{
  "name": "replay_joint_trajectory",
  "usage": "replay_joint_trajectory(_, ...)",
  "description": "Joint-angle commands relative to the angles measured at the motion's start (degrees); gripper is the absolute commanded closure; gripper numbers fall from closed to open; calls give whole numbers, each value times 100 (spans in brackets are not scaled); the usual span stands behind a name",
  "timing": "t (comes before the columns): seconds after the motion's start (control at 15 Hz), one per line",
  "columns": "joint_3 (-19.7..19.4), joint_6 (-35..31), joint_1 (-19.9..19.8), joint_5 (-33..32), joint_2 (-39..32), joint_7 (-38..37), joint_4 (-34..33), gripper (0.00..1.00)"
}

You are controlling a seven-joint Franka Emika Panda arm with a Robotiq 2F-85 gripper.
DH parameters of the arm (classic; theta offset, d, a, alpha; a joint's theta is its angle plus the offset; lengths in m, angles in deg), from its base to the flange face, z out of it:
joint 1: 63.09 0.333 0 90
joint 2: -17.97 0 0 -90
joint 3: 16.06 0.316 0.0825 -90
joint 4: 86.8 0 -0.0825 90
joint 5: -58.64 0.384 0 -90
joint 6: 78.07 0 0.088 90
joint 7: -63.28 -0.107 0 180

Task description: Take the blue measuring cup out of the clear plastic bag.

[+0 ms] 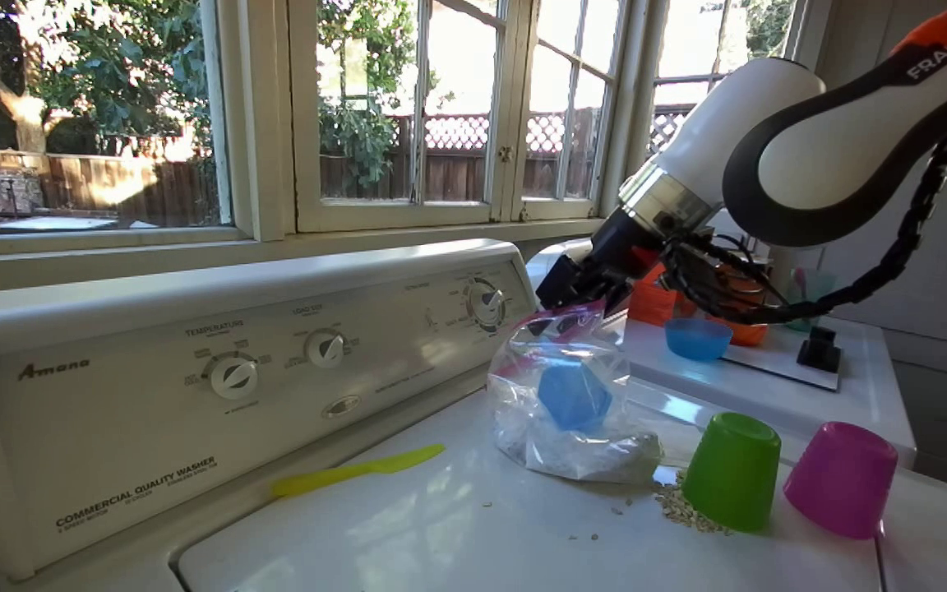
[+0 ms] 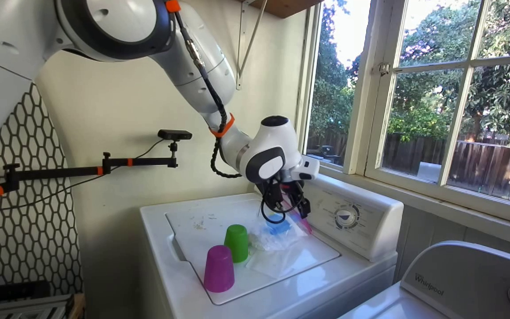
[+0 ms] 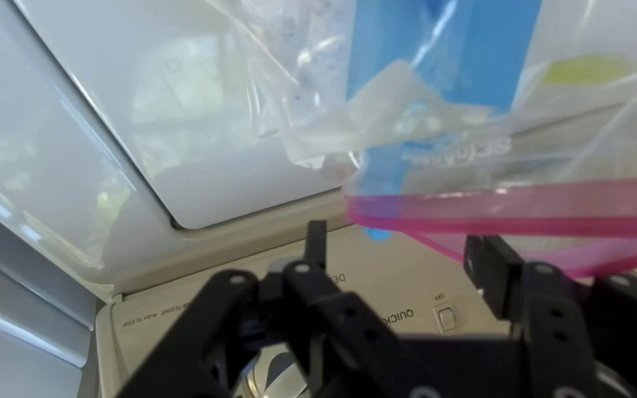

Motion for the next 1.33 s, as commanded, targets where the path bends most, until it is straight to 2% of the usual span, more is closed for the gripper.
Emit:
replay_joint_trajectory(0.0, -88, 136, 58, -87, 216, -71, 220, 19)
replay_joint_trajectory(0.27, -32, 48, 50, -83, 176, -32, 212, 22)
replay_joint_trajectory(0.33, -44, 25, 64, -87, 174, -51, 203, 19)
replay_joint_trajectory(0.4, -35, -28, 64, -80, 167, -48, 186, 23)
replay_joint_trajectory(0.6, -66, -153, 108, -91, 157, -85, 146, 23)
replay_joint_trajectory(0.93, 103, -319, 30, 42, 110, -60, 71, 28)
replay_joint_trajectory(1.27, 300, -399, -49, 161, 75, -33, 18, 44)
